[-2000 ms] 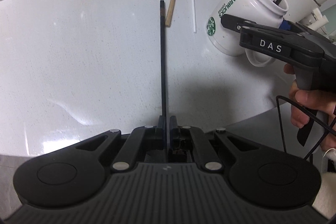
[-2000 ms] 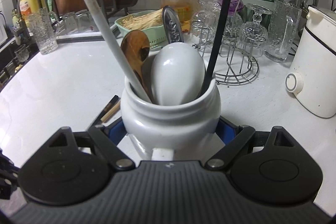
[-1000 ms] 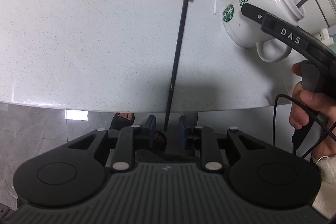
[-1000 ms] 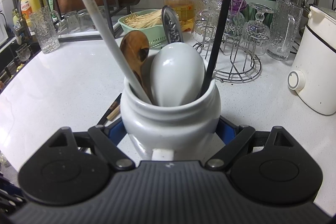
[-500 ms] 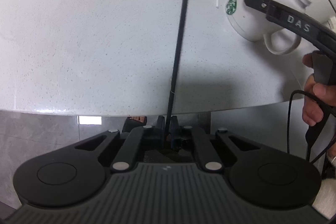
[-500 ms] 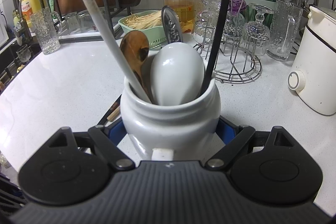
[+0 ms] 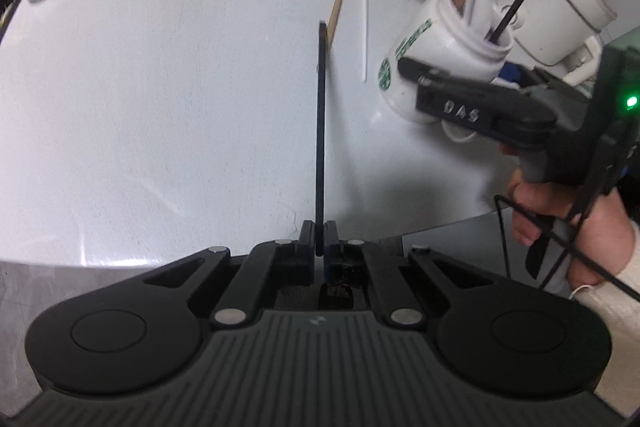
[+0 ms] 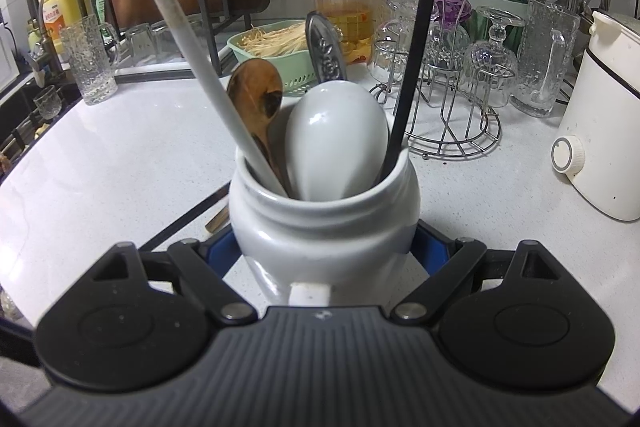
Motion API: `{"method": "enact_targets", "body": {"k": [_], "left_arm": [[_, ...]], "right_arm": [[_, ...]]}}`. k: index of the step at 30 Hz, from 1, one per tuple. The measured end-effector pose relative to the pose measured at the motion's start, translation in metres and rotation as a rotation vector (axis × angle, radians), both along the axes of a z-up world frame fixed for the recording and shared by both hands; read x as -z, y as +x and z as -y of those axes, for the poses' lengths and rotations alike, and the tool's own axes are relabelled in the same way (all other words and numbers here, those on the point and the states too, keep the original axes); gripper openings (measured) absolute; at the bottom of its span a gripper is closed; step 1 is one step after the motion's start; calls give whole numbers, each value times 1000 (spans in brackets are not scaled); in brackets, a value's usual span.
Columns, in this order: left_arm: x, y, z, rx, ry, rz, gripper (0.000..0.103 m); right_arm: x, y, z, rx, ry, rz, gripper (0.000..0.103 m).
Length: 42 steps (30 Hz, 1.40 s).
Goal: Organize utensils
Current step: 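Carry the black chopstick with the left tool toward the jar, then lower the black chopstick with the left tool into the white jar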
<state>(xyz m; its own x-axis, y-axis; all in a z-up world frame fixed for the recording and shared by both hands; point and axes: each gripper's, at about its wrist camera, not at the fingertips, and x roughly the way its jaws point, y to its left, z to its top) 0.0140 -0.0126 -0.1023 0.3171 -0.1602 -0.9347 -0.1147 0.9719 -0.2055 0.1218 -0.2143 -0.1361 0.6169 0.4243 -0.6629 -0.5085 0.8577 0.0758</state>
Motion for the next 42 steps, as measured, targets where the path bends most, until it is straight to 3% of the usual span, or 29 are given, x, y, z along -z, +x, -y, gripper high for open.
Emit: {"method": "enact_targets", "body": {"k": [6, 12, 25, 36, 42], "left_arm": [[-37, 11, -10, 53, 35, 33, 4], [-71, 22, -18, 159, 126, 70, 4], [-118, 49, -31, 307, 241, 94, 4], [-152, 67, -23, 410, 293, 125, 4], [-174, 65, -19, 424, 278, 131, 4]], "right_arm": [[0, 0, 0, -5, 2, 0, 91], [0, 0, 0, -4, 3, -1, 91], [1, -1, -1, 6, 6, 7, 91], [2, -3, -2, 7, 3, 19, 91], [1, -4, -2, 15, 3, 20, 91]]}}
